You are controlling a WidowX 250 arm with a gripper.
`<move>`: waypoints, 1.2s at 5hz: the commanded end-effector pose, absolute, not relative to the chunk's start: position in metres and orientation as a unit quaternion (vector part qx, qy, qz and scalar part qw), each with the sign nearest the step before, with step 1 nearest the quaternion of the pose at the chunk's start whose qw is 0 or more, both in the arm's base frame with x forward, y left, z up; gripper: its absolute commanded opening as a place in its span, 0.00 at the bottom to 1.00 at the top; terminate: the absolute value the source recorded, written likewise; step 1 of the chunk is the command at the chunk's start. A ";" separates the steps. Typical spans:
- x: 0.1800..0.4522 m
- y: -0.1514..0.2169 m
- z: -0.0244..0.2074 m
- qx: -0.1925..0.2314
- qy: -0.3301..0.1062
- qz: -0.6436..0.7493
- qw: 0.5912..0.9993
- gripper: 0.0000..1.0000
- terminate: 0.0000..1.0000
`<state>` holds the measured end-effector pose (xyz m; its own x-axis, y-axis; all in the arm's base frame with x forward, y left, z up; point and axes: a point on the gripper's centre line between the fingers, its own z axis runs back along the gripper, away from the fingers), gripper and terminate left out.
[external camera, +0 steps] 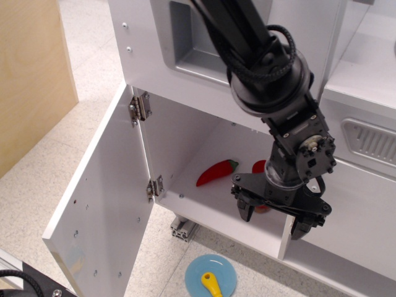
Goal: Close low fridge
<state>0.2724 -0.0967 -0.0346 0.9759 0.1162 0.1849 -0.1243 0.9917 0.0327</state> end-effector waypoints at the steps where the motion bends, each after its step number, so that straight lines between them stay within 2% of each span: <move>1: 0.272 -0.097 -0.035 0.022 -0.092 0.061 0.994 1.00 0.00; 3: 0.253 -0.041 -0.015 0.018 -0.093 0.067 0.993 1.00 0.00; 6: 0.221 0.058 0.048 0.044 -0.105 0.092 0.989 1.00 0.00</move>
